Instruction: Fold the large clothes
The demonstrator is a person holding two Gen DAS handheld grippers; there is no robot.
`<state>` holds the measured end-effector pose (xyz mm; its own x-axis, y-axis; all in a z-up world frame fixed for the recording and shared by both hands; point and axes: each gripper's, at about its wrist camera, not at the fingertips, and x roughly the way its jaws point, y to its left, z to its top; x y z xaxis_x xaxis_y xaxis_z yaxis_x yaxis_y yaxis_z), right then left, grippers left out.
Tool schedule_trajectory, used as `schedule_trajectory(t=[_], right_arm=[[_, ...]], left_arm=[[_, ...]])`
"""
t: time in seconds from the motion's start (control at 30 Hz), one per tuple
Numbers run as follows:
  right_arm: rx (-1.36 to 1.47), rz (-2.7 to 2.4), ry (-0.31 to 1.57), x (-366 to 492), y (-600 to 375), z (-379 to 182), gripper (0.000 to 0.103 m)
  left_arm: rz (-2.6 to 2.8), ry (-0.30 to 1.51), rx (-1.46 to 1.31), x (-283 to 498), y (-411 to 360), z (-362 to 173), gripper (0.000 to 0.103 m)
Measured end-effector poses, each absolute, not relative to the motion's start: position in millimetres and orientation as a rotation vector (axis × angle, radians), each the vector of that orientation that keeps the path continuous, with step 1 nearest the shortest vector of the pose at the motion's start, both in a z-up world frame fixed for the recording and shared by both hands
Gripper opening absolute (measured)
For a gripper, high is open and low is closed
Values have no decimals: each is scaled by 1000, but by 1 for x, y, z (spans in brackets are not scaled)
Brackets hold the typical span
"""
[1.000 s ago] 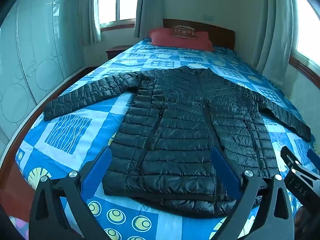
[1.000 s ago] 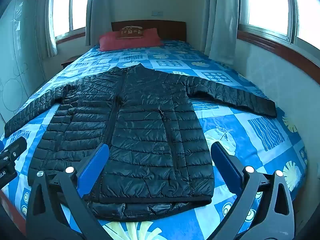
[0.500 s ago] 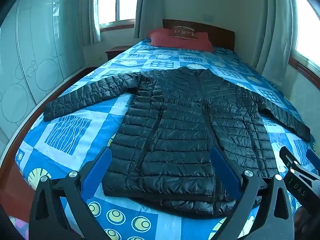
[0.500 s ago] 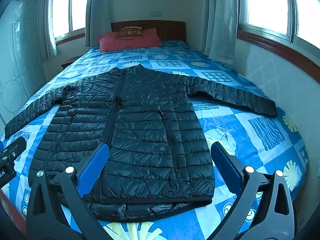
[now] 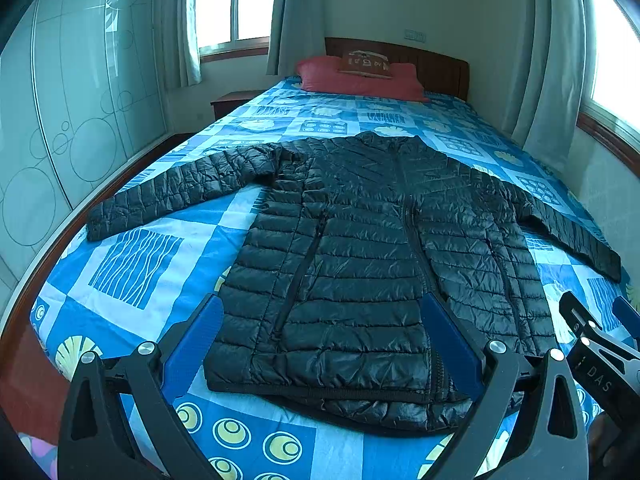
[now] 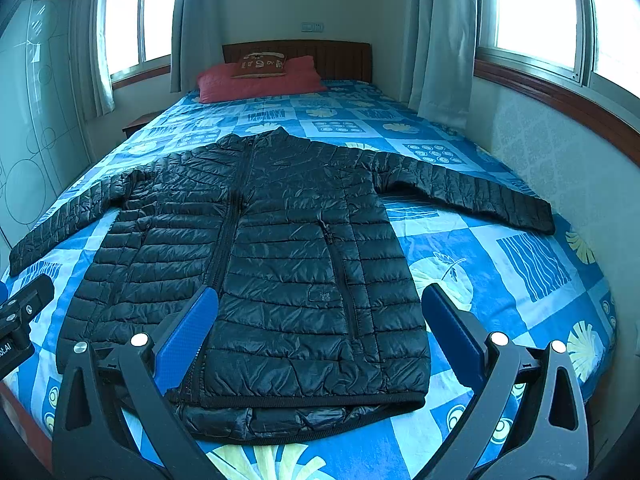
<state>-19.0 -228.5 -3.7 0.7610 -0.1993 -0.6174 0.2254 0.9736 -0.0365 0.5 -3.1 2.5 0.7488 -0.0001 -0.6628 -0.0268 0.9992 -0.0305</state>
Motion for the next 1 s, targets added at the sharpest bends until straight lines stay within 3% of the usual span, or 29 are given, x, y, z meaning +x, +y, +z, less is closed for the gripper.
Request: schedule_trajectory(t=[1.0], right_arm=[[42, -231, 668, -19, -228, -4, 101]], left_arm=[[16, 724, -38, 0, -2, 0, 98]])
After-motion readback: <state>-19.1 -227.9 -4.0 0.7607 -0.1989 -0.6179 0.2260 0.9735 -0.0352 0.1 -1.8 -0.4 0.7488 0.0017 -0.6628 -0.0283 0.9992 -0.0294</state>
